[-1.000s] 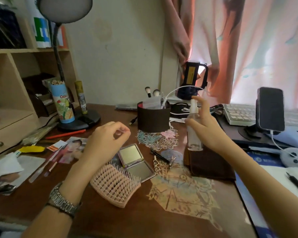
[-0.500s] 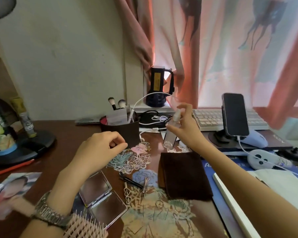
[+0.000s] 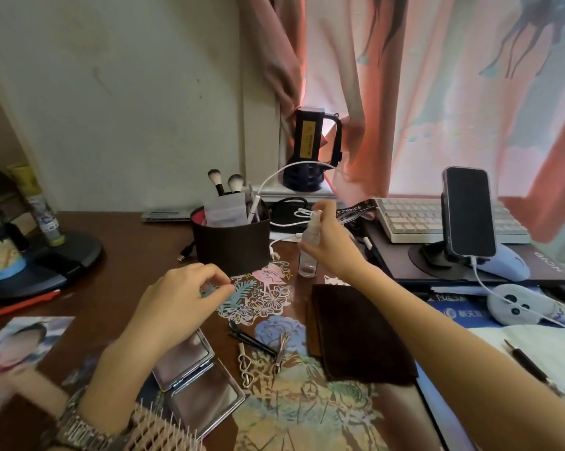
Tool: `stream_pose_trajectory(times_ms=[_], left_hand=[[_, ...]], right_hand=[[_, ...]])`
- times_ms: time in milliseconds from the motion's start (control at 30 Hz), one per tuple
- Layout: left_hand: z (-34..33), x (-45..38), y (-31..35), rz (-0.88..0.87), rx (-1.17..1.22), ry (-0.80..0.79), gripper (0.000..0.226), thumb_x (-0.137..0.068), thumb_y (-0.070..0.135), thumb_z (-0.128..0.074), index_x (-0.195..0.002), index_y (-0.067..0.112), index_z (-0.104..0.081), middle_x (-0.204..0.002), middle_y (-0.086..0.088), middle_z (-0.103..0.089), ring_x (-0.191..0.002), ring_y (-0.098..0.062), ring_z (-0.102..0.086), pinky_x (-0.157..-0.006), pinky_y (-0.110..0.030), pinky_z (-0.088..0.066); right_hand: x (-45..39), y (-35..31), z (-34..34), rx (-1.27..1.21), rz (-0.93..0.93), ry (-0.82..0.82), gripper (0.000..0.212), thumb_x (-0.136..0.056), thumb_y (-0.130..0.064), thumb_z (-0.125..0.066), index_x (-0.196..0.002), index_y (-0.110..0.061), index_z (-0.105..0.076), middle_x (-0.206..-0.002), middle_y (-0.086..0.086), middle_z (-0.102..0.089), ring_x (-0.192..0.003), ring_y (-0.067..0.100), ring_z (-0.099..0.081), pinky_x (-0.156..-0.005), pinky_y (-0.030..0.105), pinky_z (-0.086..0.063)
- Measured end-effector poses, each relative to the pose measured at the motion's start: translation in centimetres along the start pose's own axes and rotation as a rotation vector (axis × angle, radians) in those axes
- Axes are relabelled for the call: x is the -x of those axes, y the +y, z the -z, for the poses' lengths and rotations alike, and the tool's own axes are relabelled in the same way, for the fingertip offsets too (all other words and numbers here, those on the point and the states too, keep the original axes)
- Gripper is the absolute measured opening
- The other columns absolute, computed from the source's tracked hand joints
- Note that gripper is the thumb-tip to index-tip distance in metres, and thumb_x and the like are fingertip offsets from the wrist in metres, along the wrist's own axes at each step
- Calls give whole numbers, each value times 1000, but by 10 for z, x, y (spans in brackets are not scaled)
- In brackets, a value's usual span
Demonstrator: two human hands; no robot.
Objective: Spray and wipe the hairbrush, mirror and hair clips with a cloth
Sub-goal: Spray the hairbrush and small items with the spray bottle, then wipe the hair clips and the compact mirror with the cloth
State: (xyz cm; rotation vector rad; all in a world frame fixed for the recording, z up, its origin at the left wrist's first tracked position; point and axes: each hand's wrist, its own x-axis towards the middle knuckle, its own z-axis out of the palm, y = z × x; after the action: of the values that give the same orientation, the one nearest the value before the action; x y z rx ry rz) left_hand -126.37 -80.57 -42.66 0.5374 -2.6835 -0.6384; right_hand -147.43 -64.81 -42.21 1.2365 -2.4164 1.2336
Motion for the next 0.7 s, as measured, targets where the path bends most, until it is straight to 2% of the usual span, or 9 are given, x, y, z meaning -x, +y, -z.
stream_pose_trajectory(times_ms=[100,233,300,367,433,500,633,700], left_hand=[[0,1,-2,3,22,8,13,-87,48,-57,-92,38,-64,-96,21,-61,-89,0,-58,-76,-30,-53],[-2,1,-3,10,26,4,13,-87,48,-57,-92,38,-64,-97,21,-61,-89,0,-58,-77,-33,-54],[-3,0,-3,15,25,-5,14,-87,48,-56,-92,38,-64,-96,21,-61,-90,0,-58,-78,-34,-54],[-3,0,-3,16,24,-11,15,-86,49,-56,-92,38,-64,-97,21,-62,-90,0,-57,-79,-36,-54],[-3,0,-3,17,25,-11,15,-86,49,-56,-92,39,-65,-97,21,-62,-90,1,-57,-80,-36,-54],[-2,1,-2,19,27,-9,15,-86,49,-56,-92,38,-65,-96,21,-62,-90,1,-57,-79,-35,-54],[-1,4,-2,19,30,-9,14,-87,48,-58,-92,38,-65,-96,18,-63,-89,0,-58,-78,-35,-53],[0,5,-2,16,27,-10,14,-86,48,-58,-92,37,-65,-95,18,-63,-88,0,-57,-78,-35,-53]], right_hand=[[-3,2,-7,11,-29,-10,31,-92,-5,-52,-114,-12,-31,-73,16,-53,-64,34,-56,-60,49,-45],[-2,6,-9,14,-40,0,30,-93,-10,-50,-115,-13,-30,-75,24,-58,-62,35,-57,-60,53,-48],[1,8,-6,50,-40,-24,42,-87,-12,-59,-116,-15,-29,-75,15,-58,-61,28,-57,-57,47,-48],[3,9,-3,107,-38,-45,57,-80,-18,-70,-119,-16,-29,-82,2,-54,-62,14,-54,-55,34,-42],[3,8,1,126,-20,-44,63,-78,-25,-74,-122,-15,-32,-102,-3,-52,-70,12,-52,-60,31,-40],[2,6,7,149,1,-40,64,-78,-31,-74,-126,-16,-34,-117,-1,-50,-87,16,-54,-69,32,-42],[-1,-2,27,229,67,-12,63,-80,-34,-72,-129,-17,-37,-125,3,-51,-109,18,-54,-83,38,-50],[-1,-10,42,261,100,18,60,-81,-31,-71,-129,-17,-38,-126,4,-51,-110,17,-53,-86,42,-51]])
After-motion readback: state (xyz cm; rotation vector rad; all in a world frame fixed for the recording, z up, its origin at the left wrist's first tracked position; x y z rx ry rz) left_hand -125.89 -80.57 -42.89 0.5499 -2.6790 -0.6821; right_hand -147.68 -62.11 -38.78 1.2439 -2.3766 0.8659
